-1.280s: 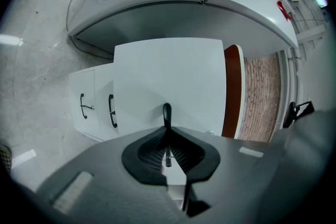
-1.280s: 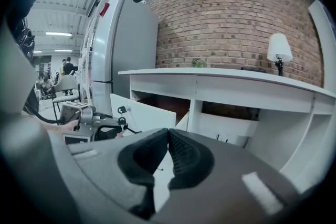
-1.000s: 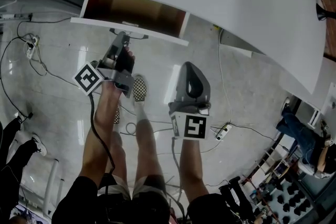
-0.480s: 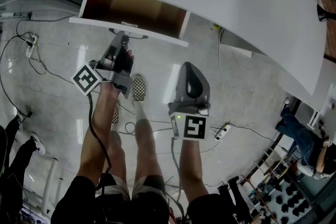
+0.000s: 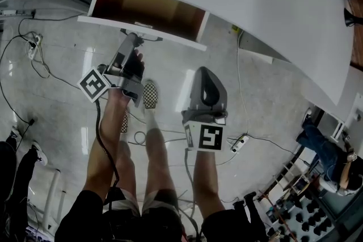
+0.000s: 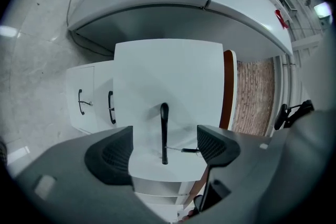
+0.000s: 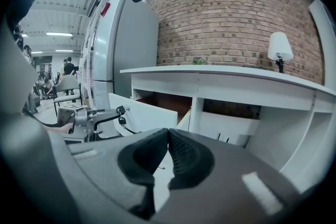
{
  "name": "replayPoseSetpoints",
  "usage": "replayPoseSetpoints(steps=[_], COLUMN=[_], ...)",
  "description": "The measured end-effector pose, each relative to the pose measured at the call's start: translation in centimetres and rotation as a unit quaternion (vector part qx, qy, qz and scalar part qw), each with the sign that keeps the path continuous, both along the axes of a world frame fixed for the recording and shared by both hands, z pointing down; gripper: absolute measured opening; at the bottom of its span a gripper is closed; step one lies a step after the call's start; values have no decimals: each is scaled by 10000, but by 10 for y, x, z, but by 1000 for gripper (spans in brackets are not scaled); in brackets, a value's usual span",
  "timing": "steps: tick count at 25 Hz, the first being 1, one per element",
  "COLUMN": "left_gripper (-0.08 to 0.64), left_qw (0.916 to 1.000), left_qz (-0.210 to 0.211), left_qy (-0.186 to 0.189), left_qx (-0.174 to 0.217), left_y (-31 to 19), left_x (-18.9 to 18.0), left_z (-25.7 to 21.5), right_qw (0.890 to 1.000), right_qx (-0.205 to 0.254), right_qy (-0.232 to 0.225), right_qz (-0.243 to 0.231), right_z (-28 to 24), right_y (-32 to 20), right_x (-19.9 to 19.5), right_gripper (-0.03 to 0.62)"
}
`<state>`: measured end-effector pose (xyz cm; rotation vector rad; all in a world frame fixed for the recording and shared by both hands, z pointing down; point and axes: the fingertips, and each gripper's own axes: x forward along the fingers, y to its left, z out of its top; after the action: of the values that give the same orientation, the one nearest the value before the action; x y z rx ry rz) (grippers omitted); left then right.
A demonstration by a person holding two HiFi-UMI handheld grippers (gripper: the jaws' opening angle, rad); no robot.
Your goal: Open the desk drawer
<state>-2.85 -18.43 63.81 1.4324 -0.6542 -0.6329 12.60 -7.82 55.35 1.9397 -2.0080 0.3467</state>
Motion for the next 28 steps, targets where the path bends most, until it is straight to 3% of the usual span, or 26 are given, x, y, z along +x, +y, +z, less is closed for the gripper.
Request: replayPoseSetpoints(steps=[15,23,28], left_gripper=[385,383,383], left_qw=[9997,9989,9952], left_qz=[23,138,353], left_qy=[-227,-403,-673], left_qx=[-23,196,613], left_y=[2,11,17], left_x=[-10,-22,-30], left_z=[-6,-45,-90], right_qw=[9999,9997,9991], right_qx=[81,138,201], right_qy=[48,122,195], right_qz=[110,186,329], right_z=[-15,-42,-72], right_y=[7,17,30], right_x=[-4,-14,-17], right_gripper=[3,3,3])
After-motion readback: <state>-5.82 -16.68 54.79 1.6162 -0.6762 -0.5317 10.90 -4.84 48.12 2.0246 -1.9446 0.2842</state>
